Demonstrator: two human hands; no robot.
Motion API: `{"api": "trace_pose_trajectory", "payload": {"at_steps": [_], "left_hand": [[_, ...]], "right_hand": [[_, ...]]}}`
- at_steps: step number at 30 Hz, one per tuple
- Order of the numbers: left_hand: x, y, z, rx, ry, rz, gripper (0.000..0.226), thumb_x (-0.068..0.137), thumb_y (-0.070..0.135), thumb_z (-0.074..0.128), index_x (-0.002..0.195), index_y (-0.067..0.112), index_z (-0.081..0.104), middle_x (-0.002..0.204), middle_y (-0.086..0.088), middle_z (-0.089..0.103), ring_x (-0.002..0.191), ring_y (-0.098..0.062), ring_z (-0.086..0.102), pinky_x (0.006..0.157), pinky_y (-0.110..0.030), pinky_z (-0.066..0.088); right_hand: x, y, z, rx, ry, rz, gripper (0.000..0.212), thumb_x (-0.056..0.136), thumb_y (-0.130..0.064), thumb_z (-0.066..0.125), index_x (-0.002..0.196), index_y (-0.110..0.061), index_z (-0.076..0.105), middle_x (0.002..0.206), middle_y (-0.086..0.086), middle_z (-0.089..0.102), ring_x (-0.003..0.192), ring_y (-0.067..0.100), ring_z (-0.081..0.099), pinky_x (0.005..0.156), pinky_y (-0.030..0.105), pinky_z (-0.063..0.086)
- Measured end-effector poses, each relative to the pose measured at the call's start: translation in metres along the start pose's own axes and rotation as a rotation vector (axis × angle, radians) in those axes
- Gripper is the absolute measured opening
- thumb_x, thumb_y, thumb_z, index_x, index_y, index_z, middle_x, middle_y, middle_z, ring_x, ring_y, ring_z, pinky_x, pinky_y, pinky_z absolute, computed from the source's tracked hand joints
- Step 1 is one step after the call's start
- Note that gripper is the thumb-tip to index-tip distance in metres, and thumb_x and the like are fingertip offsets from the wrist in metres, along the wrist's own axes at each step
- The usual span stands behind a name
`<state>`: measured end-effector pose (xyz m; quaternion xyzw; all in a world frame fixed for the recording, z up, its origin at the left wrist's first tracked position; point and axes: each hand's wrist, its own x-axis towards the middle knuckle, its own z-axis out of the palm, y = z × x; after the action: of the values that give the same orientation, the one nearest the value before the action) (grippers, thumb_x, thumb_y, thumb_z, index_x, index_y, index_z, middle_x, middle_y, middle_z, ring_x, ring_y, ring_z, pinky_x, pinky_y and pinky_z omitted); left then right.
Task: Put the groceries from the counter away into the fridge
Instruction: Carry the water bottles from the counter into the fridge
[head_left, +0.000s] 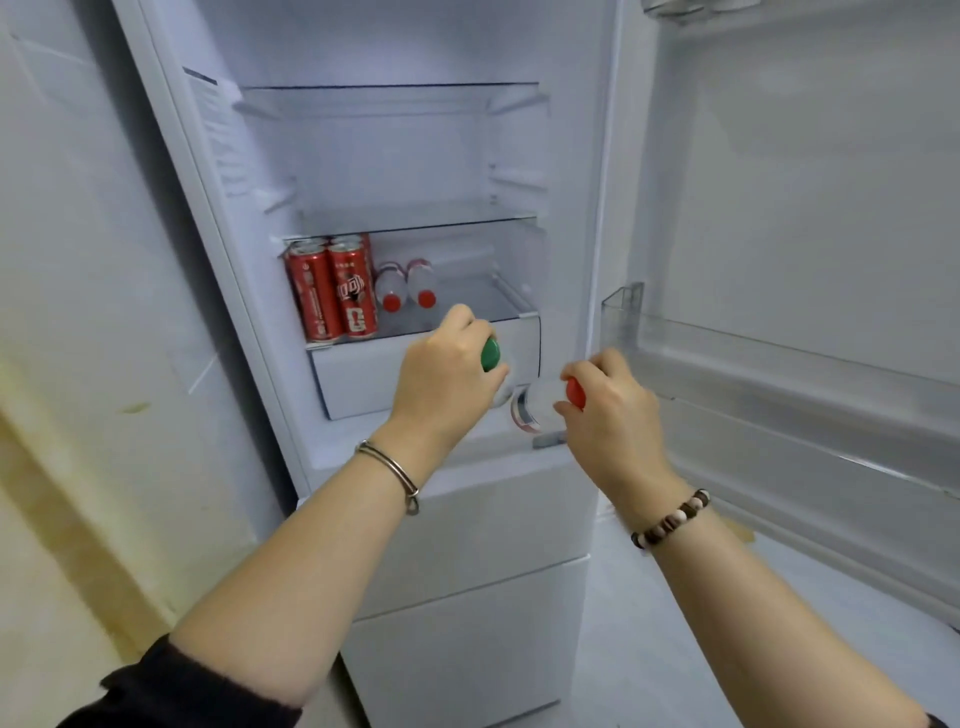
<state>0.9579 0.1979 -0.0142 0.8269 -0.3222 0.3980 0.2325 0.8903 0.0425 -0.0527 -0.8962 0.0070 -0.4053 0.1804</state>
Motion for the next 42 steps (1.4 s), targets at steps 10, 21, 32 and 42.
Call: {"api": "trace_pose_trajectory", "payload": {"at_steps": [10,21,32,42], "left_hand": [[0.054,-0.077,0.036,0.056,0.2,0.235,0.022,0.071,0.011,0.078,0.086,0.001,0.064,0.082,-0.011,0.059,0.065,-0.025,0.058,0.056,-0.034,0.051],[0.112,-0.152,0.12,0.113,0.208,0.241,0.014,0.08,0.012,0.071,0.085,0.001,0.064,0.083,-0.013,0.06,0.065,-0.024,0.056,0.055,-0.032,0.051],[0.121,-0.196,0.179,0.115,0.06,0.171,0.015,0.076,0.006,0.074,0.084,0.004,0.061,0.083,-0.01,0.058,0.057,-0.021,0.052,0.047,-0.03,0.049],[0.134,-0.222,0.207,0.136,-0.386,0.104,0.022,0.081,0.018,0.069,0.098,0.005,0.065,0.101,-0.009,0.053,0.068,-0.024,0.056,0.056,-0.028,0.045]], "right_hand": [[0.089,-0.009,0.059,0.024,0.167,-0.187,0.02,0.068,0.004,0.078,0.078,-0.002,0.061,0.08,0.013,0.055,0.049,0.028,0.049,0.044,0.026,0.039],[0.176,0.022,0.14,0.038,0.324,-0.134,0.023,0.065,0.013,0.072,0.082,-0.001,0.064,0.082,0.015,0.054,0.052,0.021,0.042,0.05,0.024,0.028],[0.2,0.042,0.211,0.01,0.23,-0.066,0.02,0.073,-0.001,0.074,0.087,-0.004,0.06,0.091,0.014,0.053,0.059,0.025,0.053,0.052,0.024,0.041],[0.212,0.063,0.244,-0.095,-0.145,0.194,0.041,0.084,-0.013,0.063,0.124,-0.009,0.053,0.128,0.011,0.045,0.096,0.032,0.059,0.081,0.037,0.049]]}}
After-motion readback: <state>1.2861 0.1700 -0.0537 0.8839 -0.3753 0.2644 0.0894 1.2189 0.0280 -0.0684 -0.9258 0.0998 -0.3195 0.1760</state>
